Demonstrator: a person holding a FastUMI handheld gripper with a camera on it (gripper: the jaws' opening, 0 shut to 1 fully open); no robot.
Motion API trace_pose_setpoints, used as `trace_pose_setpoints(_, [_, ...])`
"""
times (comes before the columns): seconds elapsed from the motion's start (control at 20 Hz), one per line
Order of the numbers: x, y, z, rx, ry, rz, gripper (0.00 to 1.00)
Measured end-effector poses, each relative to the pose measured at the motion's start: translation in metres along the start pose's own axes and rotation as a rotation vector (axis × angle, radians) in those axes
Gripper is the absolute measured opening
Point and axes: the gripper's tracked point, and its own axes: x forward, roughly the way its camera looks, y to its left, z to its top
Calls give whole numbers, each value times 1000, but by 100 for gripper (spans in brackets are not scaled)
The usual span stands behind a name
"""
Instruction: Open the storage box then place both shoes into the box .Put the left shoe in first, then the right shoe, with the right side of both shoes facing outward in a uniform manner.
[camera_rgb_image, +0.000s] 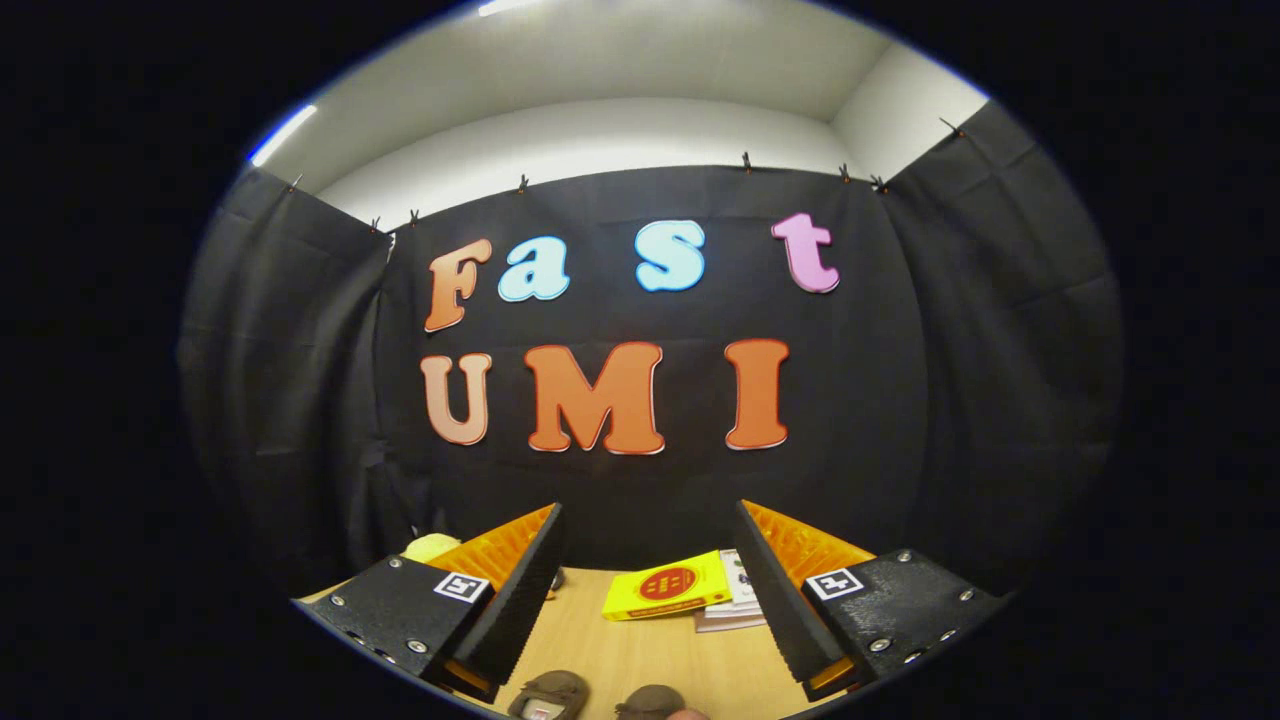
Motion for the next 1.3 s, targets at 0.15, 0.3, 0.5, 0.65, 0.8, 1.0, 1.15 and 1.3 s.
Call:
trace_pose_setpoints(0.15, [12, 30, -29, 46, 90, 94, 99])
trace_pose_setpoints(0.3, [15, 62, -69, 129, 211, 183, 98])
trace_pose_setpoints(0.5, [15, 108, -128, 210, 390, 300, 97])
trace_pose_setpoints(0.65, [6, 145, -173, 259, 532, 388, 97])
trace_pose_setpoints(0.8, [-6, 182, -208, 336, 671, 477, 96])
trace_pose_setpoints(1.0, [-22, 222, -257, 433, 837, 550, 96])
trace_pose_setpoints(1.15, [-36, 252, -286, 510, 941, 616, 96])
trace_pose_setpoints(1.3, [-46, 274, -312, 571, 1013, 640, 96])
